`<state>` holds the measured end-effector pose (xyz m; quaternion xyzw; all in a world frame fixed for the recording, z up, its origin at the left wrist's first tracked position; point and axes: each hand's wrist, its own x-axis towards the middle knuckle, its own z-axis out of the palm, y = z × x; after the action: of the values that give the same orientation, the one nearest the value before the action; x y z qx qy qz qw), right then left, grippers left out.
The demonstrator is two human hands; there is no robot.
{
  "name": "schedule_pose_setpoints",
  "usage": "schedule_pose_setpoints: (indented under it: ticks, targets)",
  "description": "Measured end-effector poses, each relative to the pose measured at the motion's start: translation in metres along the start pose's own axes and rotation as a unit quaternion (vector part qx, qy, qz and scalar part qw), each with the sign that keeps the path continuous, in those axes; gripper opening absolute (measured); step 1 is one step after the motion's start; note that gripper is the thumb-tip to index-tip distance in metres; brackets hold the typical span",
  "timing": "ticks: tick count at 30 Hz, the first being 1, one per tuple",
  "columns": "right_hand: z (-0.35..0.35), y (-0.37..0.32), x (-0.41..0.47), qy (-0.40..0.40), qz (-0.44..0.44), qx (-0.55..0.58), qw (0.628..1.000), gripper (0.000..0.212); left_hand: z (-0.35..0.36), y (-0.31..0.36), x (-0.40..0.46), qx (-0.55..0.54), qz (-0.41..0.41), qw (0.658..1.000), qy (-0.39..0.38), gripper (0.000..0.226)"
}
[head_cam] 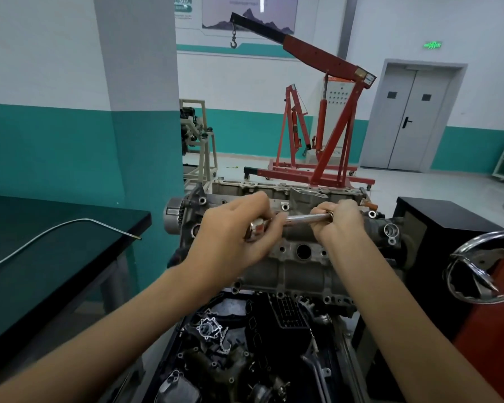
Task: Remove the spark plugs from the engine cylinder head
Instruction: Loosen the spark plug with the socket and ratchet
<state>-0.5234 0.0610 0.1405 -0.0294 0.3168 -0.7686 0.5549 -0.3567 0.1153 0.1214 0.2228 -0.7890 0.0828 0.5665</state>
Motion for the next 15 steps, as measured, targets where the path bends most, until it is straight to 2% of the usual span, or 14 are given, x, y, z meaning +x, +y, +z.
schedule_pose_setpoints:
  ticks: [2,4,10,15]
  targets:
    - [0.001,0.005,0.0,-0.012,-0.036,0.025,0.999,0.025,0.004,0.005,-0.005,-0.043,-0.141,0.988,0.043,0.027]
    - [-0.001,0.012,0.003,-0.023,-0.028,0.039,0.999,0.025,0.005,0.01,-0.008,-0.051,-0.219,0.973,0.051,0.027]
    - [-0.002,0.038,0.007,-0.12,0.119,-0.056,0.984,0.017,-0.024,0.028,-0.003,0.037,-0.227,0.973,0.026,0.024]
    - [0.011,0.08,-0.007,-0.163,0.221,-0.115,0.955,0.02,-0.059,0.042,-0.005,0.149,-0.212,0.966,0.009,0.025]
